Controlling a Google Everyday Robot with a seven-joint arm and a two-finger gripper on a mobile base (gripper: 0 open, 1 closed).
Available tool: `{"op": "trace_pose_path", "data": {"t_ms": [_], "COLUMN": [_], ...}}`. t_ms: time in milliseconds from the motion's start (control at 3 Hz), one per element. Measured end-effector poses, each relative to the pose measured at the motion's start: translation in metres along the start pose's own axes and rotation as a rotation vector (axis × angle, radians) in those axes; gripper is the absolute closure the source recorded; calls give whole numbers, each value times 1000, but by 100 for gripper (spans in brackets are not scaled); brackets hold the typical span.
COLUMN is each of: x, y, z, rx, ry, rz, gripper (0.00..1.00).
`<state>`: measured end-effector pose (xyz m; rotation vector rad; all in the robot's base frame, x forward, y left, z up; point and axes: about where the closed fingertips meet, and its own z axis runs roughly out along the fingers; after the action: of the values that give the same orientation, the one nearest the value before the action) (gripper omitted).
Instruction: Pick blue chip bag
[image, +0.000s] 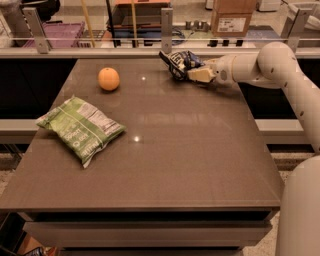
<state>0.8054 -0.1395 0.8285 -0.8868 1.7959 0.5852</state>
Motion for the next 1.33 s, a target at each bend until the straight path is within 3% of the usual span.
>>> {"op": "trace_pose_path", "data": {"t_ms": [667, 1333], "x": [0, -36], "y": [0, -7], "z": [0, 0], "rx": [0, -33], "ry": [0, 7], "rz": [0, -28], "gripper": [100, 100]}}
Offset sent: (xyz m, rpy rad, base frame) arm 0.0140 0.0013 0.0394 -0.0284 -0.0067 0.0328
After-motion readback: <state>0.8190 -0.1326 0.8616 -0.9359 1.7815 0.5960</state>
